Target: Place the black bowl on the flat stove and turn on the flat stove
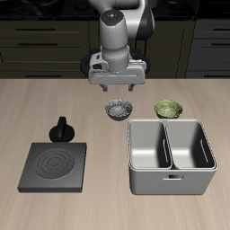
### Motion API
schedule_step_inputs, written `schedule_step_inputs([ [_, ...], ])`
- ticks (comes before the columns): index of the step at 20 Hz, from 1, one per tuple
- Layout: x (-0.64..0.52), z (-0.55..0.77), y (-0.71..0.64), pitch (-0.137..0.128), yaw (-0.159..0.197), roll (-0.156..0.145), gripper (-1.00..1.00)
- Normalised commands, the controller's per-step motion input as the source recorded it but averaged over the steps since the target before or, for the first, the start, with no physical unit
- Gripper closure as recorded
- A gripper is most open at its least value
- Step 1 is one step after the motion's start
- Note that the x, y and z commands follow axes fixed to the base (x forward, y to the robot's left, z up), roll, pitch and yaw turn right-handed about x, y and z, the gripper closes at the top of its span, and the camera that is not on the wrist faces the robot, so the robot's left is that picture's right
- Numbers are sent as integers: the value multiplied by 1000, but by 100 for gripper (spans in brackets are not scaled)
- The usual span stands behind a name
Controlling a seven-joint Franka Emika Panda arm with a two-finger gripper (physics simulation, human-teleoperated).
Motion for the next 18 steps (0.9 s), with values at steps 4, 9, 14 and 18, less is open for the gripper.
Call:
schedule_step_inputs([
  [4, 38, -169, 85, 15, -10, 14, -100],
  [9, -14, -210, 122, 22, -9, 17, -100],
  [14, -64, -171, 73, -14, 14, 8, -100],
  [18, -61, -135, 84, -11, 11, 24, -100],
])
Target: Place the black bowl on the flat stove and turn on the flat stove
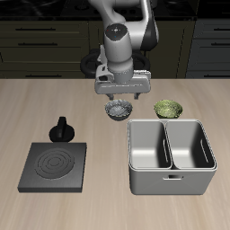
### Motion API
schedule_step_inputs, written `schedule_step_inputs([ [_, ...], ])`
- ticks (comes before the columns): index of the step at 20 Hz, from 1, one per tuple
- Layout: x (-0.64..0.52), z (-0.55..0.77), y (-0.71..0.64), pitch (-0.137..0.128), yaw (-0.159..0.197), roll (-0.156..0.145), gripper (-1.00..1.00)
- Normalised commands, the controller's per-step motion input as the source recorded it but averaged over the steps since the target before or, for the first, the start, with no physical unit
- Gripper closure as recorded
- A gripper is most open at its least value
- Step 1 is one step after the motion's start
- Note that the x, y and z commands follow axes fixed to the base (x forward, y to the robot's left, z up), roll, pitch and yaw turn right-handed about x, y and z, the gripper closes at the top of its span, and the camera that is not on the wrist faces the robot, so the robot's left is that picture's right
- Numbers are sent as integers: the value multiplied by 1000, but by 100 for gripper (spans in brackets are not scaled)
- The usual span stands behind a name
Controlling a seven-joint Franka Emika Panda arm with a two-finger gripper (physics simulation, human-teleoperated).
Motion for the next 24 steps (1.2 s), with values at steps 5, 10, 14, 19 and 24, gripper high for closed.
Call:
schedule_step_inputs([
  [5, -58, -240, 38, 16, -7, 14, -100],
  [10, -33, -143, -1, -14, -12, -2, -100],
  [14, -19, -211, -76, 35, -46, -4, -100],
  [19, -16, -293, 64, 52, -24, 18, -100],
  [24, 14, -178, 62, 37, -13, 14, -100],
])
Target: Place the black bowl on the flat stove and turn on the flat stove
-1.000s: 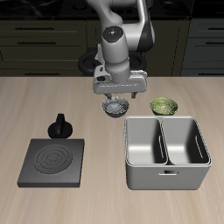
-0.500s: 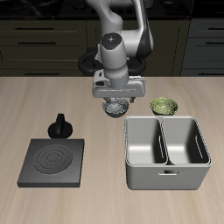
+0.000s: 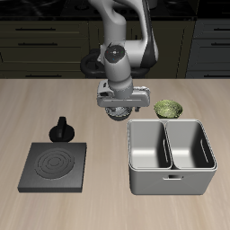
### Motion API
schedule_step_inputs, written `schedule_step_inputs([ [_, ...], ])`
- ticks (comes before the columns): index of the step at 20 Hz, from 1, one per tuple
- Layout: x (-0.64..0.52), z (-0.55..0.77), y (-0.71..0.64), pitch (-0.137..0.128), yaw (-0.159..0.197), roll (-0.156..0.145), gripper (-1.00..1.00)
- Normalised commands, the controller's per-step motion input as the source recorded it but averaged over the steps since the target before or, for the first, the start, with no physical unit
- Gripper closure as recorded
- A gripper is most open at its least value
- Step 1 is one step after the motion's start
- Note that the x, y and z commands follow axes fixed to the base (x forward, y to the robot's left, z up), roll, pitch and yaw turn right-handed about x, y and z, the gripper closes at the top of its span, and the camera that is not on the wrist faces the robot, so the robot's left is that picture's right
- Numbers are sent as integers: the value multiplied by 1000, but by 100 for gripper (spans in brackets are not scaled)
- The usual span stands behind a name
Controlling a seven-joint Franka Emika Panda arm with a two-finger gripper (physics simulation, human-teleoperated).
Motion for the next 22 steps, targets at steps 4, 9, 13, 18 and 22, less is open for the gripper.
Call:
schedule_step_inputs([
  [4, -4, -159, 105, 42, -17, 38, -100],
  [9, -148, -180, 241, 22, -46, 133, 100],
  [13, -36, -2, -3, 4, -3, 19, 100],
  [18, -27, 188, -104, -42, 10, 9, 100],
  [22, 17, 135, -97, -34, 22, -6, 100],
])
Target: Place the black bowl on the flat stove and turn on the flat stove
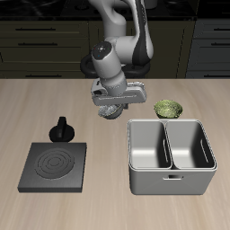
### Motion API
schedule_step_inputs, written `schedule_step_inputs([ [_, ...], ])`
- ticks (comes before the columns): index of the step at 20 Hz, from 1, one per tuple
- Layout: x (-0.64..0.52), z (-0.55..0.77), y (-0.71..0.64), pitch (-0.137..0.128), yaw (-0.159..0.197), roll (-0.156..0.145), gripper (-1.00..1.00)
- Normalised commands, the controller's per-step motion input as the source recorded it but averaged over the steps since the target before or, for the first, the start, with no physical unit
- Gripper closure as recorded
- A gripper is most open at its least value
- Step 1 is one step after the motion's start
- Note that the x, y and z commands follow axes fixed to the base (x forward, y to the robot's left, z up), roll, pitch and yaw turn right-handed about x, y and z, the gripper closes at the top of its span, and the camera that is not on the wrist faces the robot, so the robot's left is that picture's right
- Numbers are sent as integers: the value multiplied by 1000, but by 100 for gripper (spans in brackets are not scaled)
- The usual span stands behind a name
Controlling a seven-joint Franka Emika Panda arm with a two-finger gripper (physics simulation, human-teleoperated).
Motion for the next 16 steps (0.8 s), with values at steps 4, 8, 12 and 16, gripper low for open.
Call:
schedule_step_inputs([
  [4, 21, 143, -104, -29, 19, -15, 100],
  [8, -14, 199, -192, -34, 27, -36, 100],
  [12, 3, 321, -256, -58, 31, -57, 100],
  [16, -32, 362, -253, -60, 40, -59, 100],
])
